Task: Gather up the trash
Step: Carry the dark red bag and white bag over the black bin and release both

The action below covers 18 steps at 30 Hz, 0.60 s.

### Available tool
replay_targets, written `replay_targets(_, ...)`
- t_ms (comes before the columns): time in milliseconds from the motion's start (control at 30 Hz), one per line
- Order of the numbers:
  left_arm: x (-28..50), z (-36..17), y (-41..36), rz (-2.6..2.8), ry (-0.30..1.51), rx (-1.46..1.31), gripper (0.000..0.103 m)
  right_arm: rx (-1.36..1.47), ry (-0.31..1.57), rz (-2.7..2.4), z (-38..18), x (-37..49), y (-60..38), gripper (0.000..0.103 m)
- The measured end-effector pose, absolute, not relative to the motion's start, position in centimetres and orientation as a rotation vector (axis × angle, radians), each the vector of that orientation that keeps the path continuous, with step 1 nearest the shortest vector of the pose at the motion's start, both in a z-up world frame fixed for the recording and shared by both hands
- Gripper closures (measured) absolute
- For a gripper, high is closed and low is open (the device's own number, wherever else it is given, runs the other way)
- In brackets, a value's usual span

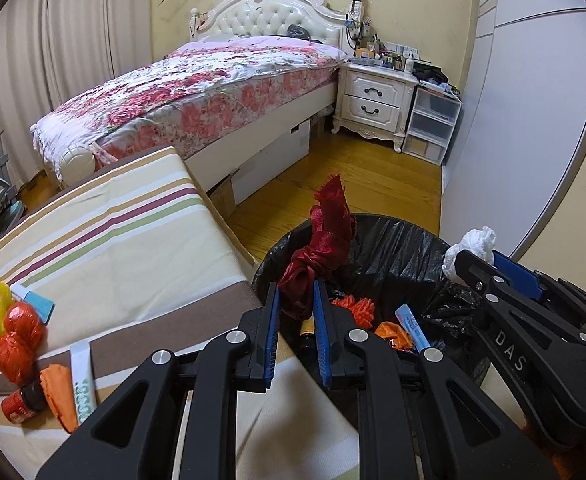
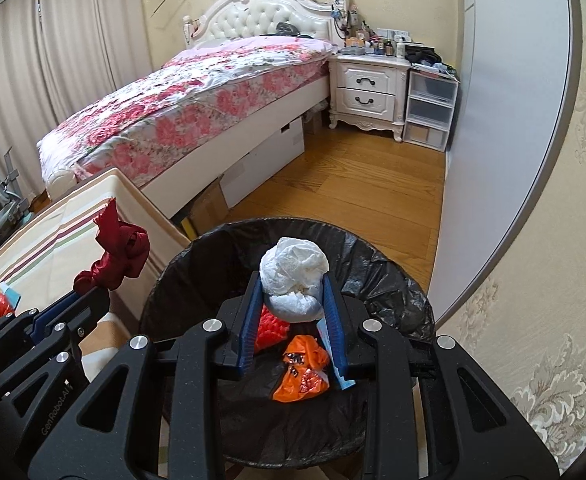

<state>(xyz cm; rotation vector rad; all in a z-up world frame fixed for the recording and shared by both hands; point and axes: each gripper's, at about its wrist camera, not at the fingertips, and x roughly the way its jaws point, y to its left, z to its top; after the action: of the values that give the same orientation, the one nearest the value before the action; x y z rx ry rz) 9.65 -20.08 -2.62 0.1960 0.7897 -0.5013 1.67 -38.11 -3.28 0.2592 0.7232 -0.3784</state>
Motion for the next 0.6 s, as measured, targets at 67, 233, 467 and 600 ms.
replay_targets(67, 9.9, -2.7, -20.6, -0.5, 0.79, 0.205, 0.086, 0.263, 0.725, -0.386, -3.5, 1.8, -38.4, 0.074)
replay_targets(233, 10.1, -3.1, -21.6, -0.501, 0.791, 0.227, 0.085, 0.274, 0.731, -0.4, -3.9, 2.2, -39.0, 0.072)
replay_targets(467, 11.0, -3.4, -21.7, -0.478, 0.795, 0.217, 0.057, 0.28, 0.733, -0.417, -4.3, 2.3, -39.2, 0.062)
replay_targets(600, 11.1, -3.1, -21.5, -0.475, 0.788, 0.21, 0.043, 0.281, 0.732, -0.423, -4.3, 2.2, -39.3, 0.06)
